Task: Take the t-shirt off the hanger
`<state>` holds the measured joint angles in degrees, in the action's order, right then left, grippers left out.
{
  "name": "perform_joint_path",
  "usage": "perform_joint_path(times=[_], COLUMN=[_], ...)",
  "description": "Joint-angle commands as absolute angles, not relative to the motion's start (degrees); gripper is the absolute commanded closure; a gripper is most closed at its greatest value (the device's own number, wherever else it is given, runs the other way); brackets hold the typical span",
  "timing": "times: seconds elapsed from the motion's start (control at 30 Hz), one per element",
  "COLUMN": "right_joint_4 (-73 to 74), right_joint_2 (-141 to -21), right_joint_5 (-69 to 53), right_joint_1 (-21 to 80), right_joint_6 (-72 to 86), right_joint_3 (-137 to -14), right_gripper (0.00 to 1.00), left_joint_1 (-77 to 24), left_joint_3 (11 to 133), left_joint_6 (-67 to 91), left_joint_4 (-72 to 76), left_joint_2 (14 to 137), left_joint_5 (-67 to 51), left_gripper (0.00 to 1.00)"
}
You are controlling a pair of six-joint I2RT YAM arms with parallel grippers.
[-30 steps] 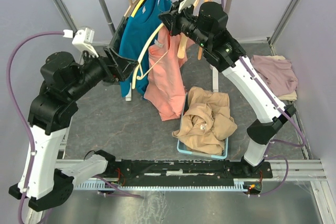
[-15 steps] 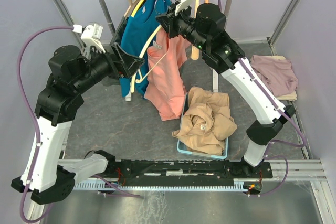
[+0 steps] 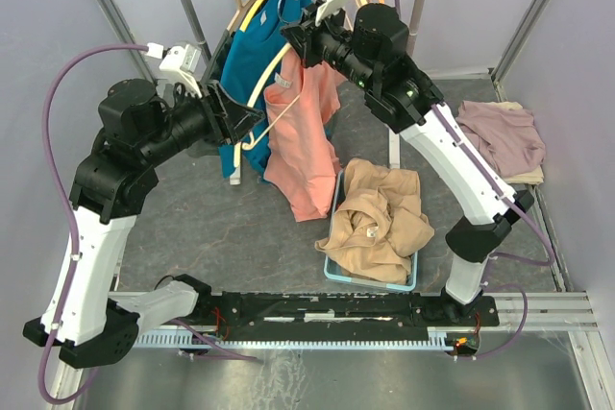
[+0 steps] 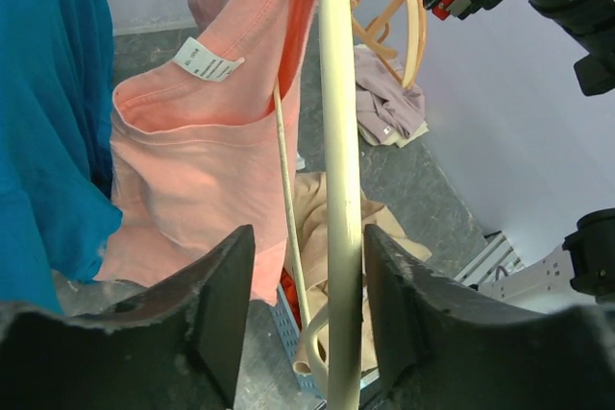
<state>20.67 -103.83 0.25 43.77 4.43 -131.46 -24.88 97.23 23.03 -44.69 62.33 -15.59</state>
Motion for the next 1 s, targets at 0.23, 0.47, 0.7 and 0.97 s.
perform_joint_path(times=[0.23, 0.47, 0.7, 0.97], right_joint_4=[16.36, 17.54, 17.81, 19.02], right_joint_2=[-104.21, -104.5, -102.67, -98.34], right_joint_5=[-0.04, -0.88, -0.17, 1.4], right_joint_1=[44.06, 44.12, 44.12, 43.95], right_joint_6=[6.21, 7.38, 9.02, 9.26], right_joint_3=[-135.54, -136.01, -133.47, -127.27], right_gripper=[0.99, 0.99, 0.59, 0.5], left_joint_1=[-25.07, -25.05, -25.06, -25.03], left_joint_3=[97.42, 96.97, 96.51, 94.94], left_joint_6=[18.85, 18.64, 18.81, 19.04], left_joint_4=[-47.07, -46.5, -44.49, -42.31], left_joint_2=[62.52, 62.31, 60.77, 57.86], left_joint_5=[-15.8, -15.1, -13.76, -13.68], left_gripper=[0.69, 0.96, 0.97, 0.97])
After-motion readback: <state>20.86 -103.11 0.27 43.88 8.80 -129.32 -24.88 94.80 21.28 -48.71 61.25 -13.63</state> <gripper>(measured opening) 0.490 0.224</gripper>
